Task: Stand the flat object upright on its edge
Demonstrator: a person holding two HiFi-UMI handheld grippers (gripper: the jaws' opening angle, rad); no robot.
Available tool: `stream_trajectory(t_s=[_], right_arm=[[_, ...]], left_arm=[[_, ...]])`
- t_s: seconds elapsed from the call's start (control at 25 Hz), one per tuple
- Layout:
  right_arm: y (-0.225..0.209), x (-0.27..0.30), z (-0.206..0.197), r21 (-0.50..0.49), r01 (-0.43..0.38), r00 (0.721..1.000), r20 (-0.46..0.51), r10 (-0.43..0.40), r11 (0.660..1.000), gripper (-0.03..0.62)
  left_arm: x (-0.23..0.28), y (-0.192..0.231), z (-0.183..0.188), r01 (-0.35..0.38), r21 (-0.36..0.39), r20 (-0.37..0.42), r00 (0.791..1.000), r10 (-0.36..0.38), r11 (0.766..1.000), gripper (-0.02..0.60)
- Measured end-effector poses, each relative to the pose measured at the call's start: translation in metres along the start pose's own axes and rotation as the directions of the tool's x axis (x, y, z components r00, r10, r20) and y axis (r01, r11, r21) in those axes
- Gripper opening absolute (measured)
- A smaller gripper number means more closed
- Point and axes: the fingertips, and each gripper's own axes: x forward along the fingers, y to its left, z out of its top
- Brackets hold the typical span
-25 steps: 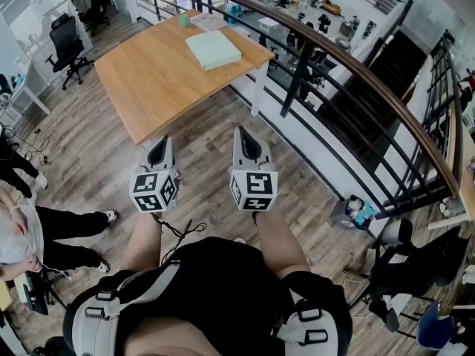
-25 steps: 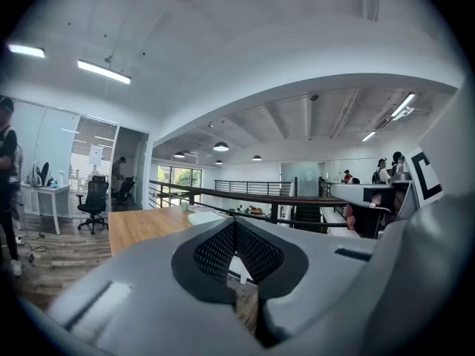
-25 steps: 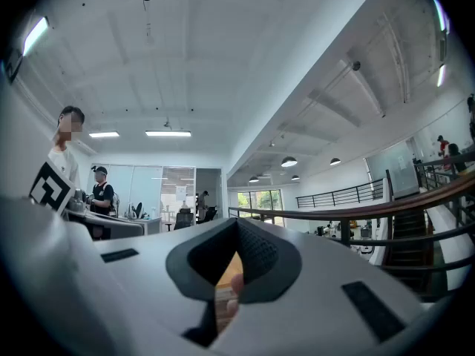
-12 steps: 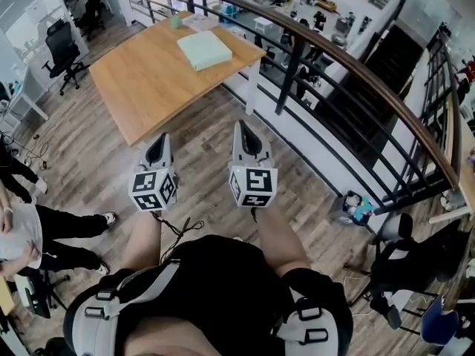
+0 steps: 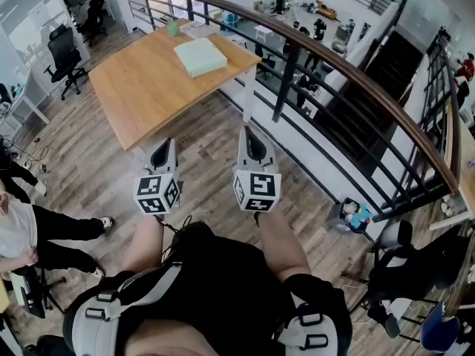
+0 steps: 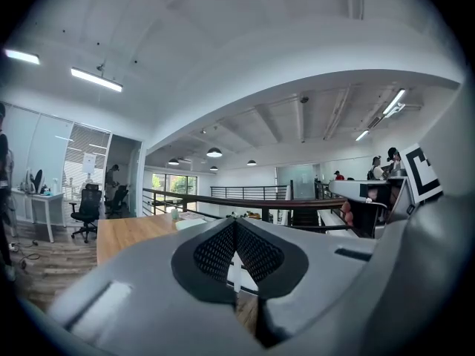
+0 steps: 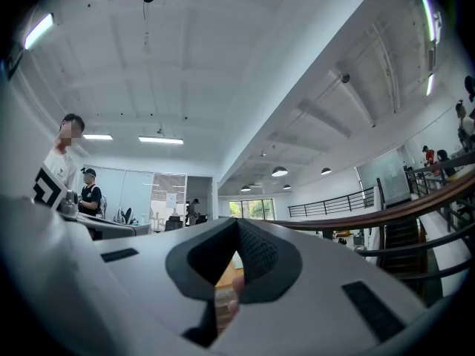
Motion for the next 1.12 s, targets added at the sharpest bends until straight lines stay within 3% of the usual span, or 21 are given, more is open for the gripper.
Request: stream_trajectory(t_s=[0.56,0.8,1.12], right_arm=[[-0.027,0.058,-0.012,0.000,-0.020,1.000,0.004,0.020,1.000,-0.003],[-0.044,0.125,-0.037,-0.006,-0.029,0.999,-0.031,0.028,1.000,-0.003],[-0.053,0.245,-0.082,0.023,-0.059,0.993,-0.103,0.061,0.998,-0.003]], left_arm=[[0.068,0.004,0.004,0.019,-0.021,0.057,0.998,-0.018,1.000,0.003],[0.133,0.024,-0.009,0.018,0.008,0.037,0.999,-0.018,1.000,0.003],[0.243,0.081,-0.031,0.017,-0.020,-0.038,0.999,-0.018,1.000,0.003]])
